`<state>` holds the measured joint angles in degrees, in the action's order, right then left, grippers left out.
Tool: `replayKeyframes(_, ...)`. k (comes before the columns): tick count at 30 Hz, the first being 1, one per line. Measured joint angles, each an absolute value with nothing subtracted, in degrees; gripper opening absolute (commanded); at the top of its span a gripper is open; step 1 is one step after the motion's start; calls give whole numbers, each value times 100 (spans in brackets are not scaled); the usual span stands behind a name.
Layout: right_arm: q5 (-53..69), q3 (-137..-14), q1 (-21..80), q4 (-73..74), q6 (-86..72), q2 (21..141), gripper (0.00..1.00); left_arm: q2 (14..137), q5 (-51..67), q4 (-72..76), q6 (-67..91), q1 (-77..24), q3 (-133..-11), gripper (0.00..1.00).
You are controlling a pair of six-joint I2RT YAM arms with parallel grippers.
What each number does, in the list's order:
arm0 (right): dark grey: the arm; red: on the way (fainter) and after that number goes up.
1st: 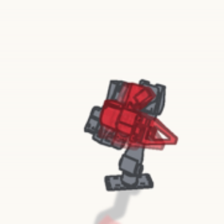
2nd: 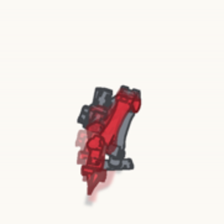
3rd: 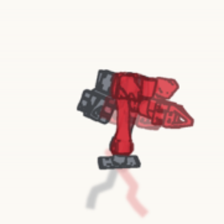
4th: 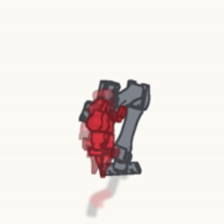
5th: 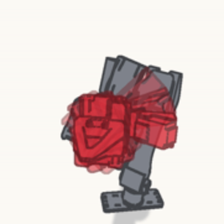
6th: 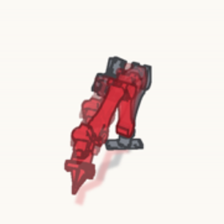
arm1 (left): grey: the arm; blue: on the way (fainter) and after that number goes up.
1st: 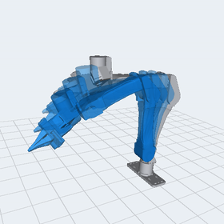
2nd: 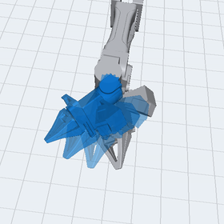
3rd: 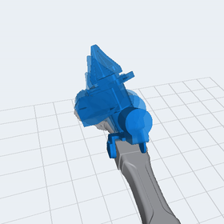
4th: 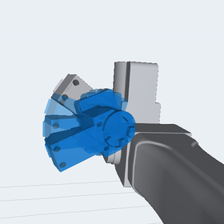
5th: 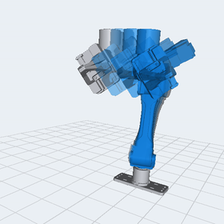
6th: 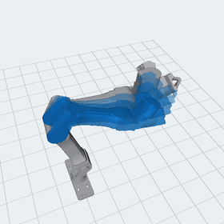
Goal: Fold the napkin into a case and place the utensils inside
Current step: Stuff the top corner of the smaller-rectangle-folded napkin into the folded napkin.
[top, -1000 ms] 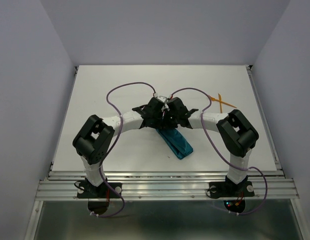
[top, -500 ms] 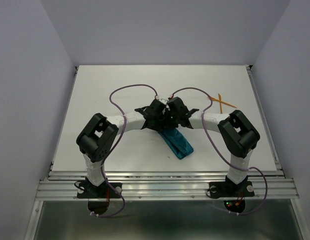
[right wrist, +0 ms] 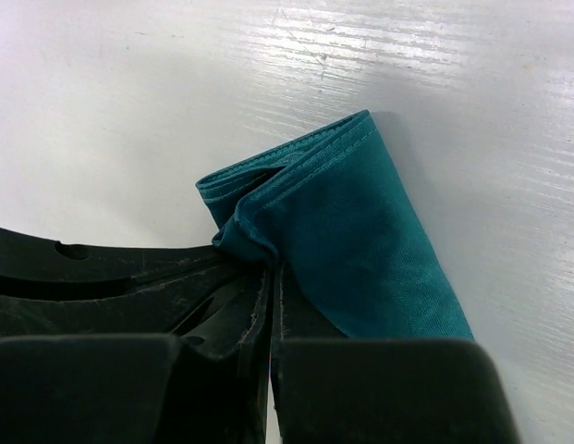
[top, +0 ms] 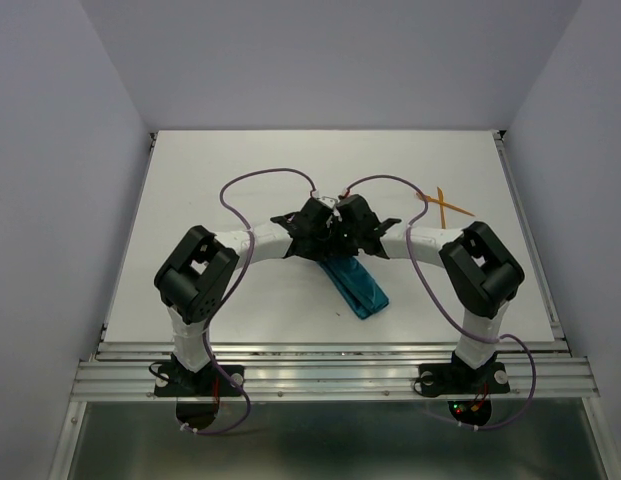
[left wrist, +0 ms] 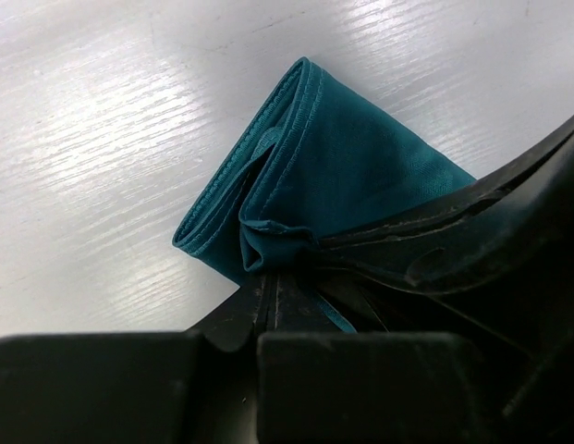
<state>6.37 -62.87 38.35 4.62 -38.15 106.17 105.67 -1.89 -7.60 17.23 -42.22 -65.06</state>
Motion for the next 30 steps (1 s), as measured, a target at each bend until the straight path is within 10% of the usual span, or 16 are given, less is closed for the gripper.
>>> replayKeyframes(30, 495, -5881, 3835, 432, -3758, 10379, 1, 10248, 676, -410, 2099, -3916, -6222, 0)
